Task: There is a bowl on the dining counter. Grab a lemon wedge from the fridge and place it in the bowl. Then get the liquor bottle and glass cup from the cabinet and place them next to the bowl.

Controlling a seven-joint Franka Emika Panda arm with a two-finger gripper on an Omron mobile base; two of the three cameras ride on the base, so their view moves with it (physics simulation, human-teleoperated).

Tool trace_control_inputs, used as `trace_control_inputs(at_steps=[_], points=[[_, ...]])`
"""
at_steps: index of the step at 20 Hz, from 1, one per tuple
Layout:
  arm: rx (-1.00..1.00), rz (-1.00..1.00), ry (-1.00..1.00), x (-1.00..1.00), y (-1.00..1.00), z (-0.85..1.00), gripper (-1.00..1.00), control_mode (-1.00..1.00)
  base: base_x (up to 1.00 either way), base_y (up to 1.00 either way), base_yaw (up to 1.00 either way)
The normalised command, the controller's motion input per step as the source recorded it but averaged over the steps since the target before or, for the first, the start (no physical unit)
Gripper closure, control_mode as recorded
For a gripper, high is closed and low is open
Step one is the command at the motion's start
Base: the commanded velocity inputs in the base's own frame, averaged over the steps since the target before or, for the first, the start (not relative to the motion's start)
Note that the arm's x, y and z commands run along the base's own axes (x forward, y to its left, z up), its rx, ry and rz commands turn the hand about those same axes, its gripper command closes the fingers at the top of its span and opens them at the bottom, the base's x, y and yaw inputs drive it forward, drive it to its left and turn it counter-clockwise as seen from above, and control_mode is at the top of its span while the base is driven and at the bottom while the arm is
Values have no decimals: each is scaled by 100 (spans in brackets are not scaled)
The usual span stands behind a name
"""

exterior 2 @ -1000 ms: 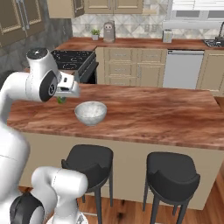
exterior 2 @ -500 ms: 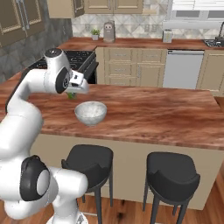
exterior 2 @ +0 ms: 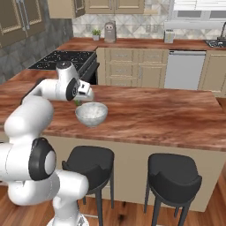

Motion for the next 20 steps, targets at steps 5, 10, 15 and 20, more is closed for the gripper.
trace_control_inputs(at_steps=[5, 10, 15, 20], points=[[0, 0, 0, 37, 0, -58, 100, -100, 0, 0, 0], [0, 0, 0, 40, 0, -28, 100, -100, 0, 0, 0], [0, 0, 0, 34, 0, -34, 100, -100, 0, 0, 0], [0, 0, 0, 20, 0, -34, 100, -100, 0, 0, 0]])
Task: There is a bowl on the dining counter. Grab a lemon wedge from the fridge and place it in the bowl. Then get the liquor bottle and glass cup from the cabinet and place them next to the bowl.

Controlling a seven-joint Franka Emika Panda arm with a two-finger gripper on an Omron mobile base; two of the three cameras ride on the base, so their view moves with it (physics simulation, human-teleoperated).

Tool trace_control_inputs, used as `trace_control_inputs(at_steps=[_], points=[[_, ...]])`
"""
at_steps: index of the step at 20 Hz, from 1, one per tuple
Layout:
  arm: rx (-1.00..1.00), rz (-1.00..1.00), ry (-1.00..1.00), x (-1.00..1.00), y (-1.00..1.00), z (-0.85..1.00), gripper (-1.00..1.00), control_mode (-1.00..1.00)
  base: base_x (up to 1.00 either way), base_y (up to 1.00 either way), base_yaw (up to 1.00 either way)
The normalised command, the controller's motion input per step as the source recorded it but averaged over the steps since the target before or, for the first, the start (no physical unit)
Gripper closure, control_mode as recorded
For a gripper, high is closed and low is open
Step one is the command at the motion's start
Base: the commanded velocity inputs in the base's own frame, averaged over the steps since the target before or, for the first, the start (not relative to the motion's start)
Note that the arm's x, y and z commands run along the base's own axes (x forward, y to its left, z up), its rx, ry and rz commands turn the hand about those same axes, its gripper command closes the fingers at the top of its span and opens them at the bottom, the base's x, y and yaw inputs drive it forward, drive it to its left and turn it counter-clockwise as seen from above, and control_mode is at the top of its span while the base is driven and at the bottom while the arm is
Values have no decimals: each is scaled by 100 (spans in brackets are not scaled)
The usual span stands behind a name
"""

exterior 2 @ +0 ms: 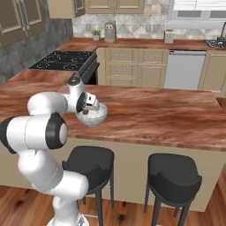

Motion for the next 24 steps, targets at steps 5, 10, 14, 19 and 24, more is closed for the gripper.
trace_control_inputs(at_steps=[5, 10, 14, 19, 24], points=[[0, 0, 0, 5, 0, -18, 100, -100, 0, 0, 0], [0, 0, 0, 7, 0, -7, -100, -100, 0, 0, 0], [1, 0, 0, 0, 0, 0, -100, -100, 0, 0, 0], [5, 0, 0, -5, 0, 39, -100, -100, 0, 0, 0], [3, 0, -1, -26, 0, 90, -100, -100, 0, 0, 0]])
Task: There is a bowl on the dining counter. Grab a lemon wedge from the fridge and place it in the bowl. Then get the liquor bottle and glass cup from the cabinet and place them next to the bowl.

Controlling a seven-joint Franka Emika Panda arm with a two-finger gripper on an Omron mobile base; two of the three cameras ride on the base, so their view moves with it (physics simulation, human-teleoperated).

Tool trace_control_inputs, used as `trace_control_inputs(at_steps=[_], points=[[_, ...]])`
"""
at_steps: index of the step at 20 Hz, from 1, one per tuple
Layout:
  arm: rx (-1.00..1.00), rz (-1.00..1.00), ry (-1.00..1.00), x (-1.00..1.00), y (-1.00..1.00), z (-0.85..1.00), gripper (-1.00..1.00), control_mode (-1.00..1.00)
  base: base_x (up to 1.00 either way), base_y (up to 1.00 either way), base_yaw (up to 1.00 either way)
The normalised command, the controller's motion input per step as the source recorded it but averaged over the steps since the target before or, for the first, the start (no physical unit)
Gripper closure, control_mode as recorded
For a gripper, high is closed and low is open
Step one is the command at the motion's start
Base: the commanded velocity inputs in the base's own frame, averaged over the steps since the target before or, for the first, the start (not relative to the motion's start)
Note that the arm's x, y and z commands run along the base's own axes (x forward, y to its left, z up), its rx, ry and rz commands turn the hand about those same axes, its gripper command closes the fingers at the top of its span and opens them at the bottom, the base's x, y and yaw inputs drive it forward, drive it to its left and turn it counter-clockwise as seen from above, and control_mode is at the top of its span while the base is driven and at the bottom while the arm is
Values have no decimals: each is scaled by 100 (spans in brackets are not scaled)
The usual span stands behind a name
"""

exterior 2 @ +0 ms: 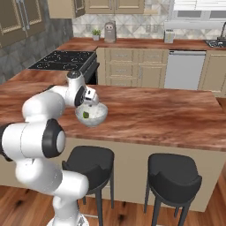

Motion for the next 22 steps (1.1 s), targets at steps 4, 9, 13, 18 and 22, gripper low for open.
trace_control_inputs(at_steps=[4, 9, 13, 18, 22], points=[[3, 0, -5, -42, 0, 85, -100, -100, 0, 0, 0], [0, 0, -10, -54, -6, 67, -100, -100, 0, 0, 0], [0, 0, -16, -66, -14, 54, -100, -100, 0, 0, 0], [0, 0, -11, -63, -7, 44, -100, -100, 0, 0, 0], [0, -1, -5, -33, -12, 27, -100, -100, 0, 0, 0]])
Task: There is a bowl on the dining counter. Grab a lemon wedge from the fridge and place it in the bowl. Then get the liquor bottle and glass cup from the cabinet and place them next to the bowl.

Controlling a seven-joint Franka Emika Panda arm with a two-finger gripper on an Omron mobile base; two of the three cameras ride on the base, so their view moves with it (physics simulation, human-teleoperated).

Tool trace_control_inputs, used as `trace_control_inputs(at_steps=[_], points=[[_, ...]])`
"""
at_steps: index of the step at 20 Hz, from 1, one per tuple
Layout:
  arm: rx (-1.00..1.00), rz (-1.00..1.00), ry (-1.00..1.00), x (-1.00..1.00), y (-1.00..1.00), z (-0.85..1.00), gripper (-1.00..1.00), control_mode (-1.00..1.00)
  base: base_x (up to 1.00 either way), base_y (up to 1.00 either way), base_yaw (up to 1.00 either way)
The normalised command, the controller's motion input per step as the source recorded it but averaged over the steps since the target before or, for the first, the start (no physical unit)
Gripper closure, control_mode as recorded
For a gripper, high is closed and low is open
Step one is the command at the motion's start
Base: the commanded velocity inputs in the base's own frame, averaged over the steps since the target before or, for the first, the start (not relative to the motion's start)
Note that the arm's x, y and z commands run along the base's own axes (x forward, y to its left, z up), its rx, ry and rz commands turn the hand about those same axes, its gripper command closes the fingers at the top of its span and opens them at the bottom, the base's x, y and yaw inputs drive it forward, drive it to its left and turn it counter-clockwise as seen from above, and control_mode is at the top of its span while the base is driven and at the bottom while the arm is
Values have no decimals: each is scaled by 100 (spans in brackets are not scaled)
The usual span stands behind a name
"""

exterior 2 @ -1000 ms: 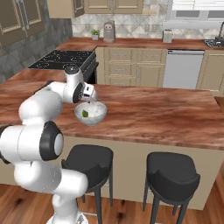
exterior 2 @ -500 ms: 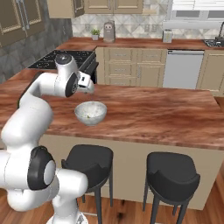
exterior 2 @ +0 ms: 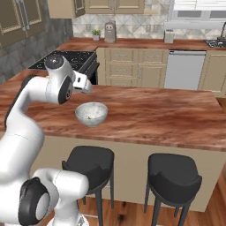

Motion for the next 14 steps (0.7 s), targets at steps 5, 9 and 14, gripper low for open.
trace_control_inputs(at_steps=[5, 9, 14], points=[[0, -1, -2, -20, -6, 5, -100, -100, 0, 0, 0], [0, 0, 0, 0, 0, 0, -100, 100, -2, 0, 0], [0, 0, 0, 0, 0, 0, -100, 100, -47, -28, 0]])
